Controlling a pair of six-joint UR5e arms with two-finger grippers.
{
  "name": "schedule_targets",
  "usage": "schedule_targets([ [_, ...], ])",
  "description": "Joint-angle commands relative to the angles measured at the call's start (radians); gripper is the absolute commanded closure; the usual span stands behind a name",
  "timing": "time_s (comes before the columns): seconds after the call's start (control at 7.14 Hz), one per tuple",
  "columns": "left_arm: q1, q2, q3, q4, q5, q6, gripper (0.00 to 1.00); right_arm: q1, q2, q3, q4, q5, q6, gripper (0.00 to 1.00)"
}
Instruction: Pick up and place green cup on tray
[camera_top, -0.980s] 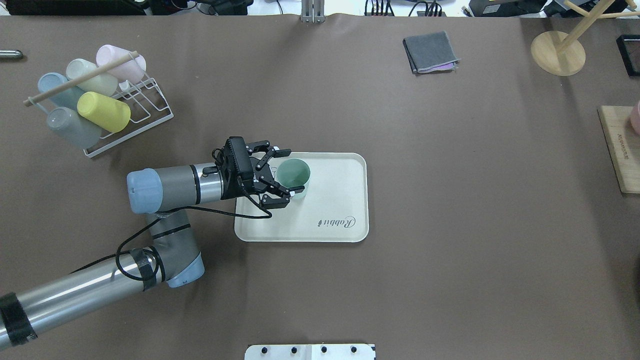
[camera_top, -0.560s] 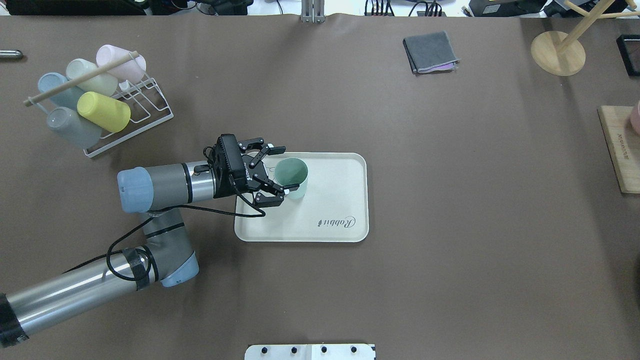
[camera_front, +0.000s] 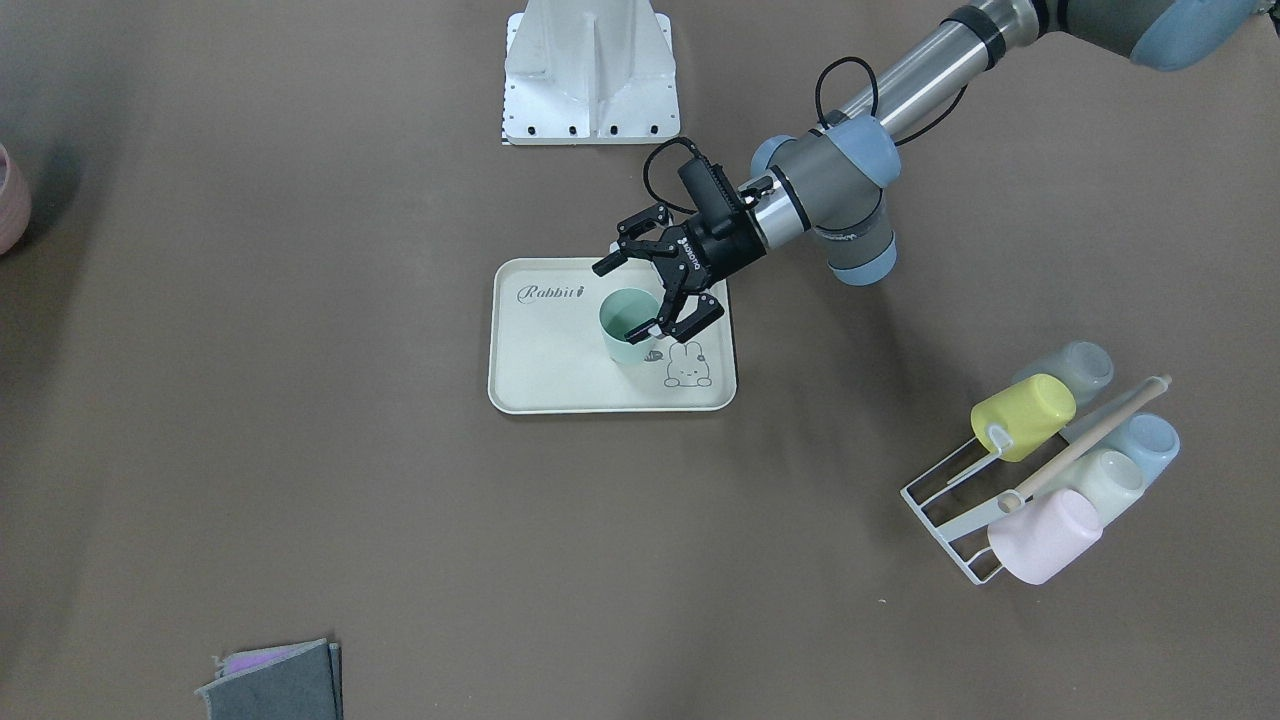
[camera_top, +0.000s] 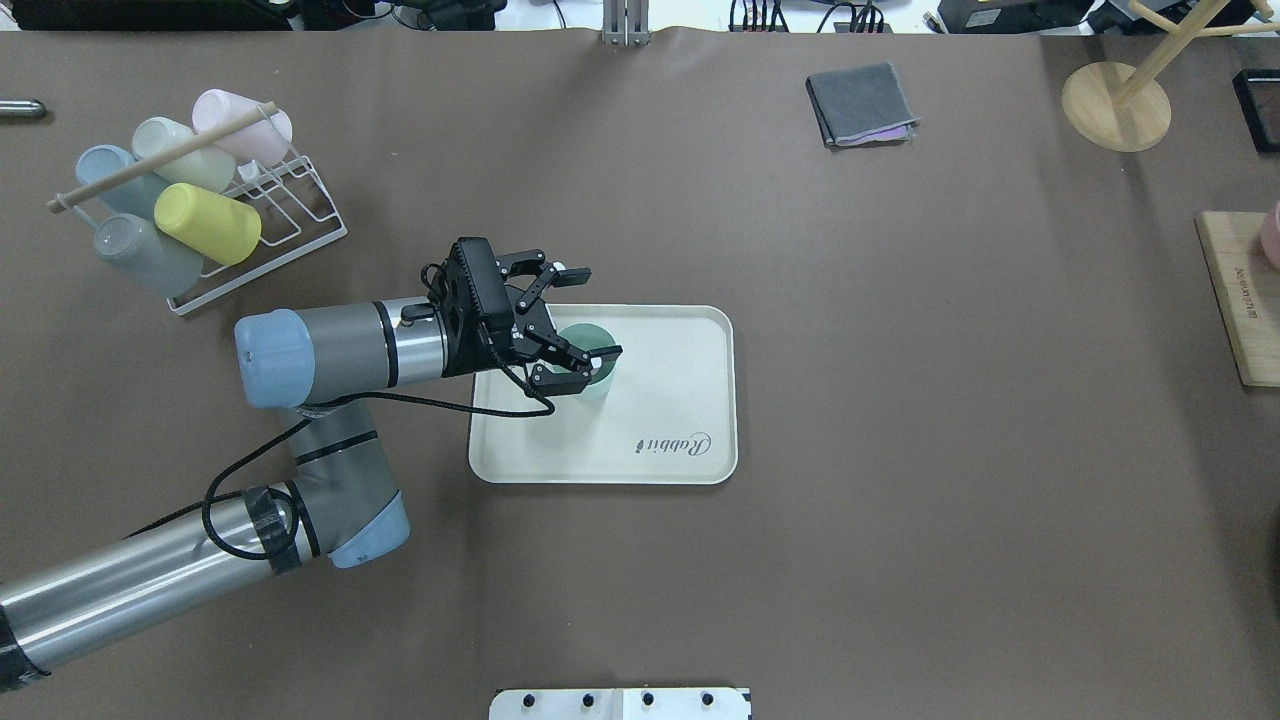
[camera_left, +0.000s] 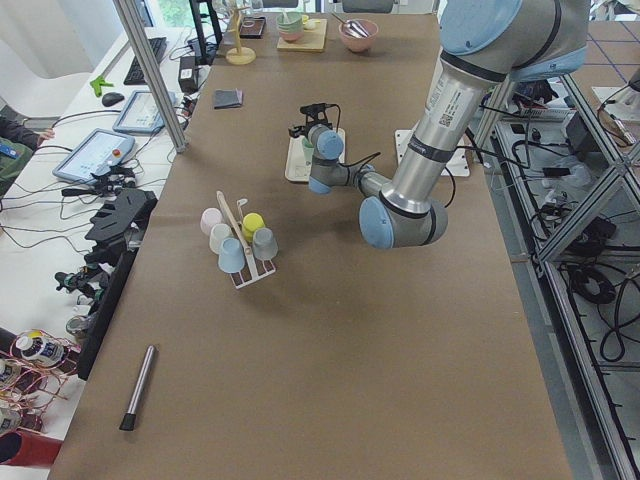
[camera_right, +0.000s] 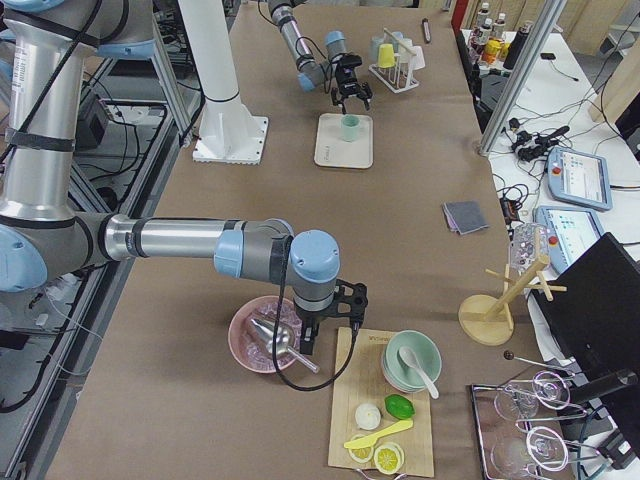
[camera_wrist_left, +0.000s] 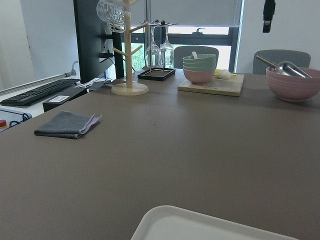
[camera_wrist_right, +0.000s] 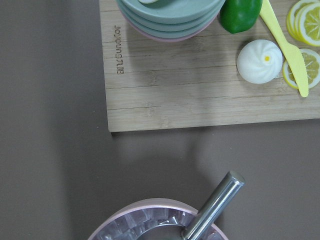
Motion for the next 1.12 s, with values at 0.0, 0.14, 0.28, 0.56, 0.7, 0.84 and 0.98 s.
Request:
schedule_targets([
  [0.0, -0.082, 0.003, -0.151, 0.400, -0.002, 0.003, 0.01, 0.000, -0.001, 0.000, 0.000, 0.000, 0.000, 0.00],
  [0.14, -0.135, 0.006, -0.250, 0.647, 0.000, 0.003, 0.01, 0.000, -0.002, 0.000, -0.002, 0.000, 0.000, 0.00],
  [0.28, -0.175, 0.003, -0.324, 0.861, 0.000, 0.003, 0.01, 0.000, -0.005, 0.000, 0.000, 0.000, 0.000, 0.00],
  [0.56, -0.231, -0.002, -0.488, 1.285, 0.003, -0.001, 0.01, 0.000, -0.005, 0.000, 0.000, 0.000, 0.000, 0.00],
  [0.7, -0.290, 0.003, -0.500, 1.368, 0.000, -0.012, 0.01, -0.001, -0.007, 0.000, 0.000, 0.000, 0.000, 0.00],
  [0.84, -0.384, 0.045, -0.503, 1.363, -0.050, -0.012, 0.01, 0.000, -0.007, 0.000, 0.000, 0.000, 0.000, 0.00],
  [0.98, -0.489, 0.067, -0.501, 1.364, -0.140, -0.027, 0.01, 0.000, -0.007, 0.000, 0.000, 0.000, 0.000, 0.00],
])
